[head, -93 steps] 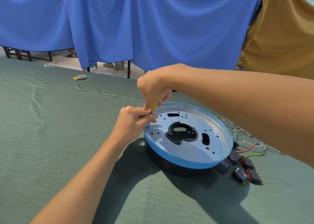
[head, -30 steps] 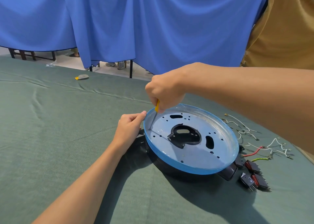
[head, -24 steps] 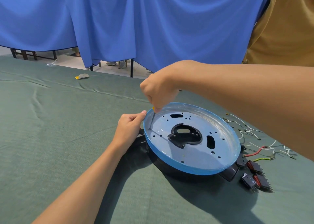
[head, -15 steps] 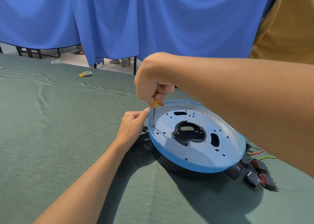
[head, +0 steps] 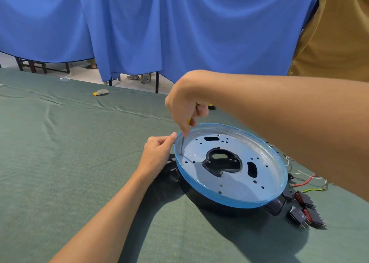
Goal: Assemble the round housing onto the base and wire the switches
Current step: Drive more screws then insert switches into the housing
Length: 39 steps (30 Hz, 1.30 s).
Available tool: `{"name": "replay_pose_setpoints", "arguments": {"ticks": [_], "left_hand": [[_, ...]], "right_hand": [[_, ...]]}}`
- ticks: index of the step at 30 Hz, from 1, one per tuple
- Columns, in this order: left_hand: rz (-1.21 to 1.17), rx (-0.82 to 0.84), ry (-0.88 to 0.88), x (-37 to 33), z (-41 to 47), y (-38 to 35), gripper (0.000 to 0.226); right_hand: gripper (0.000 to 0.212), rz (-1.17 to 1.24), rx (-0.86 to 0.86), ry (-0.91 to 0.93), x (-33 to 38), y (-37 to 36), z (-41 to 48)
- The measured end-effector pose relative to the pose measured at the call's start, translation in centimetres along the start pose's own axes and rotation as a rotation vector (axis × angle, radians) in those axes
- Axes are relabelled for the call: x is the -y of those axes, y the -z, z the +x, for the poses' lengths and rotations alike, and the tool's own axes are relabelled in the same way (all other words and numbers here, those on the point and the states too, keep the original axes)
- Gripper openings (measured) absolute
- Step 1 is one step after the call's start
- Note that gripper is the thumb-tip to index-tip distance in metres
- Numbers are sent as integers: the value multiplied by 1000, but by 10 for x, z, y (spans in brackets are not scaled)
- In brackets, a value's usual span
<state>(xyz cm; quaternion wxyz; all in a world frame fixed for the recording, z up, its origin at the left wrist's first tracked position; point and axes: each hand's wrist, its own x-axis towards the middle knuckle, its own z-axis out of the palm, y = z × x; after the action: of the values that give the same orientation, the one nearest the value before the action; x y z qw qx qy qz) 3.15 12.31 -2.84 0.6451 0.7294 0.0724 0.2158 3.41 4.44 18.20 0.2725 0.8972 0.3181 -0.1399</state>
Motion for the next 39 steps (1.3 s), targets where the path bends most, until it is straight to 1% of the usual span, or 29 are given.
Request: {"name": "replay_pose_setpoints", "arguments": {"ticks": [2, 4, 6, 8, 10, 12, 14, 15, 17, 19, 20, 22, 23, 26, 28, 32, 35, 37, 39], "left_hand": [[12, -8, -5, -3, -1, 0, 76], [16, 13, 3, -6, -2, 1, 64], [26, 27, 11, -9, -4, 1, 61], [37, 12, 6, -11, -5, 1, 65], [36, -19, -2, -13, -6, 0, 58], [19, -22, 28, -17, -6, -1, 49], [27, -6, 78, -23, -7, -3, 46], [47, -2, 112, -25, -8, -3, 47], [80, 29, 213, -31, -10, -2, 60], [76, 95, 314, -35, -11, -2, 63], [72, 137, 348, -38, -13, -2, 58], [86, 201, 394, -42, -14, -3, 38], [102, 219, 413, -45, -15, -4, 33], [105, 204, 461, -54, -18, -8, 28], [30, 173, 525, -62, -21, -8, 26], [-47, 195, 661, -77, -27, -8, 21], [-104, 119, 661, -80, -29, -13, 18], [-101, 62, 655, -82, -30, -18, 17], [-68, 26, 638, -86, -29, -24, 11]], "right_hand": [[21, -158, -88, 52, 0, -3, 8], [21, -212, -76, 84, -1, -9, 13], [24, -159, -62, 106, -6, -9, 15], [26, -81, -40, 91, -8, -9, 18], [26, -41, -1, 68, -6, -9, 20], [25, -15, 23, 54, -3, -9, 19], [24, 0, 25, 48, -3, -12, 14], [26, 4, 0, 43, -5, -15, 8], [30, 42, -118, 22, -19, -26, -5], [34, 155, -285, -30, -42, -47, -18], [36, 266, -362, -72, -55, -62, -23], [40, 523, -509, -173, -75, -98, -27], [42, 619, -586, -233, -82, -119, -28], [36, 833, -767, -400, -90, -176, -27], [34, 961, -851, -452, -91, -200, -25], [30, 1077, -1000, -481, -92, -219, -21], [30, 1168, -1072, -465, -94, -222, -21], [30, 1205, -1092, -461, -95, -224, -20], [29, 1239, -1107, -458, -95, -224, -19]]}}
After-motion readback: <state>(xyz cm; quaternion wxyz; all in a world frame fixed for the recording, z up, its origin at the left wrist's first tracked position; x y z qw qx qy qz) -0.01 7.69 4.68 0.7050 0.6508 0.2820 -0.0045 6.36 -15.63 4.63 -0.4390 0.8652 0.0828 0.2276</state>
